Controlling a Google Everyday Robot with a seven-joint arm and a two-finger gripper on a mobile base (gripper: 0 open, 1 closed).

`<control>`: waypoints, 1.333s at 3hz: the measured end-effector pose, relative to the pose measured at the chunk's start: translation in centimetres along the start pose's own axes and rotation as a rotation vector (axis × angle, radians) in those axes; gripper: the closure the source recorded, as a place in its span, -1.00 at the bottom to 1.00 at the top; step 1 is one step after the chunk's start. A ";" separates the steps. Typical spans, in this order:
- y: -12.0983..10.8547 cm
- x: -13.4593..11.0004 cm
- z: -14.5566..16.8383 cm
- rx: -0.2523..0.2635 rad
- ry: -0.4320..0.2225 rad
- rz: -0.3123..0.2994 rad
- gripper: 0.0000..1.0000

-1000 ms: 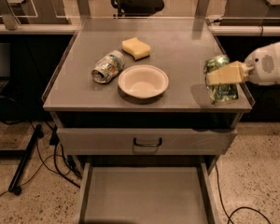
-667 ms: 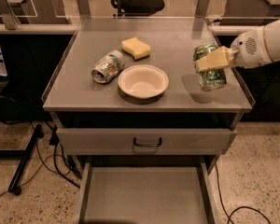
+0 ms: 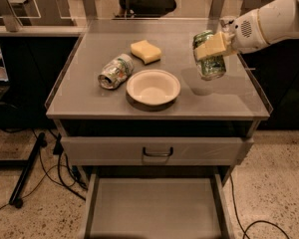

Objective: Pick green can from middle drawer and place on counter

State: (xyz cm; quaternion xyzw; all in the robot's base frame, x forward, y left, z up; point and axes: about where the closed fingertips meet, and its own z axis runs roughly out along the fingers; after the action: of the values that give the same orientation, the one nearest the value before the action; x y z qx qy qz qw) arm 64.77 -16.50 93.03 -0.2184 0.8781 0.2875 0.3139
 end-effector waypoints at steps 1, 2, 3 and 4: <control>-0.1 0.2 0.1 0.000 0.003 0.003 0.16; -0.1 0.2 0.1 0.000 0.003 0.003 -0.30; -0.1 0.2 0.1 0.000 0.003 0.003 -0.76; -0.1 0.2 0.1 -0.001 0.003 0.002 -1.00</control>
Offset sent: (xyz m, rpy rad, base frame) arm -0.0007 -0.0005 -0.0020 -0.0005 0.0039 -0.0003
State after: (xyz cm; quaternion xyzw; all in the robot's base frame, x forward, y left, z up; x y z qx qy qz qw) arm 64.71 -16.53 92.82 -0.2179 0.8788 0.2878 0.3121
